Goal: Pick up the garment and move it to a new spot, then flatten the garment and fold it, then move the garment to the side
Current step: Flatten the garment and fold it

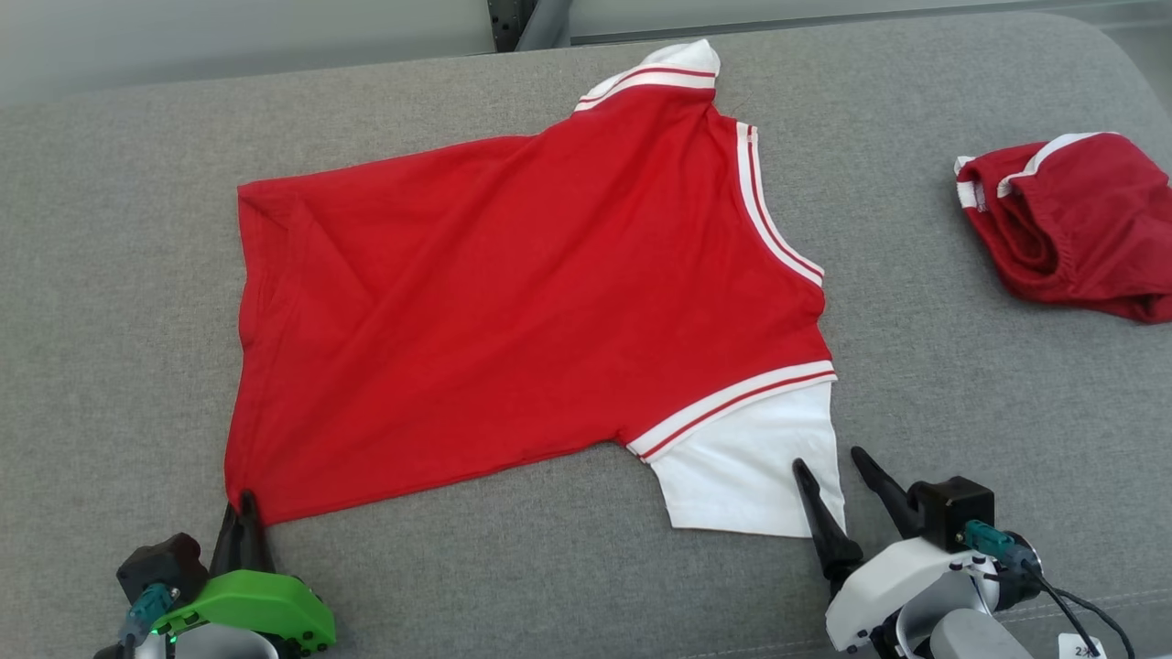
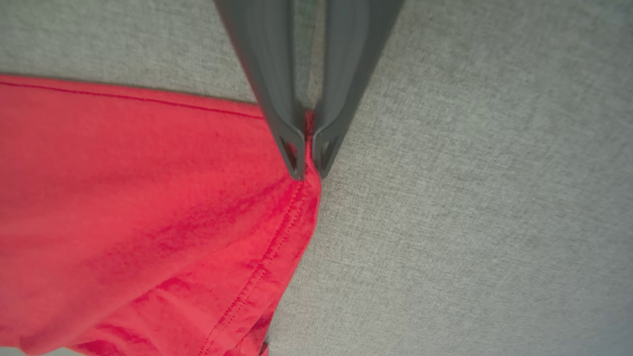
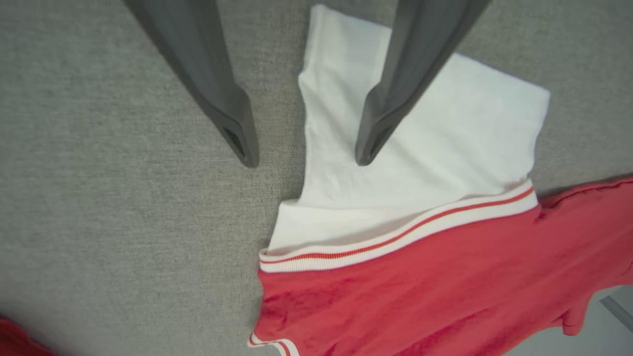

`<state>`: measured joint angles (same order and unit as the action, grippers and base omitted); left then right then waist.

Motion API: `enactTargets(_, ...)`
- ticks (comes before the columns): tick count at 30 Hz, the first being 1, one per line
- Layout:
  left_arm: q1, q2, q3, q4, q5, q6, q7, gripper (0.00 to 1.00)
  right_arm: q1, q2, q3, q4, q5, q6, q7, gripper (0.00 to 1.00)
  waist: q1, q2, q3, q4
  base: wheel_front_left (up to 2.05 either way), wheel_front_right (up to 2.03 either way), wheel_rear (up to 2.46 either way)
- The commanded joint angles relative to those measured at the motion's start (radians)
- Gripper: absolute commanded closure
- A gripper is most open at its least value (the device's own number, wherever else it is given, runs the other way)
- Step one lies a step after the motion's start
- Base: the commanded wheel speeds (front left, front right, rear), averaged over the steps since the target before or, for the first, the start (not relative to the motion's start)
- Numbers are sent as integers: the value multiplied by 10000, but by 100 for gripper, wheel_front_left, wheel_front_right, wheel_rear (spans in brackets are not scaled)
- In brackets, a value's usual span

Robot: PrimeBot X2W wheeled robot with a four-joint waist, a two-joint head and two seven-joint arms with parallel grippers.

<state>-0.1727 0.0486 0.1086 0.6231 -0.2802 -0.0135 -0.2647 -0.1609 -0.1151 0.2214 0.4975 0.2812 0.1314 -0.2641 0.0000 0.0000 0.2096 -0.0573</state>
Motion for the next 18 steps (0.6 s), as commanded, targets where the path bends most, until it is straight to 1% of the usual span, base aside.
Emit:
enactTargets(1,85,45,7,68,29,-24,17,100,81,-60,77,56,88,-16,4,0,0,0,-7,10,0,0,0)
enactTargets(7,145,44,-136,87,127,-74,17,100,160,-58,716,347,348,-16,6,0,0,0,-93,70,0,0,0)
enactTargets(8,149,44,-153,97,134,-82,17,100,164,-93,877,434,408,-16,7,15,0,0,-117,78,0,0,0)
enactTargets(9,159,44,-185,102,135,-102,17,100,173,-136,1065,531,478,-15,15,61,0,0,-145,88,0,0,0)
enactTargets(10,175,44,-212,103,151,-115,17,100,192,-177,1205,613,557,-12,18,96,0,0,-176,100,0,0,0)
enactTargets(11,192,44,-229,101,161,-112,17,100,224,-216,1351,682,634,-10,18,100,0,0,-212,113,0,0,0)
enactTargets(14,209,46,-268,58,138,-118,13,100,300,-370,1680,748,873,-10,18,100,0,0,-342,129,0,0,0)
enactTargets(18,286,48,-286,-231,92,-216,11,100,369,-599,1544,175,1096,-10,6,100,0,0,-643,113,0,0,0)
